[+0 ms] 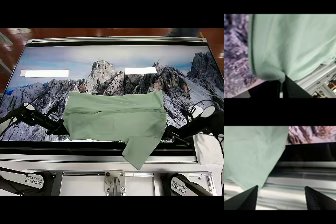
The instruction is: Fold the shirts.
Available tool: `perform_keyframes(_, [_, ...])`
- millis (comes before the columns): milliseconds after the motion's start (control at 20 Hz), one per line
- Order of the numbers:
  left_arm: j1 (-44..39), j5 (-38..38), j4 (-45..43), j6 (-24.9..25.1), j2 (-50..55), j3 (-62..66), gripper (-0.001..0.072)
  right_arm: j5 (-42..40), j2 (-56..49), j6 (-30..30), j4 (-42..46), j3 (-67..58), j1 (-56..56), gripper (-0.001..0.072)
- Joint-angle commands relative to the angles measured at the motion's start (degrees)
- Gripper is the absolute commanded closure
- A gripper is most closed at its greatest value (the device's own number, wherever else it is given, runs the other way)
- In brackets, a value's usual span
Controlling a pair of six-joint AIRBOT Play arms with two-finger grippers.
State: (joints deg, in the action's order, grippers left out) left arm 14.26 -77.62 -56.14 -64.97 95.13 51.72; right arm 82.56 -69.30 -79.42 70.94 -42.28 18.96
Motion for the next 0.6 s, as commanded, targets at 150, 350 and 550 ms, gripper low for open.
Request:
perform_keyframes(150, [0.1, -2.4, 4.2, 1.5, -0.2, 0.2, 0.0664, -12.3, 4.0, -0.9, -9.4, 14.6, 0.1, 0.0020])
perform_keyframes(350, [0.1, -2.5, 4.9, 1.5, -0.2, 0.2, 0.0664, -18.5, 4.0, -2.7, -11.7, 16.2, 0.1, 0.0023])
perform_keyframes(550, [0.1, -2.1, 5.2, 1.5, -0.2, 0.2, 0.0664, -22.3, 4.0, -3.3, -12.8, 17.4, 0.1, 0.0222])
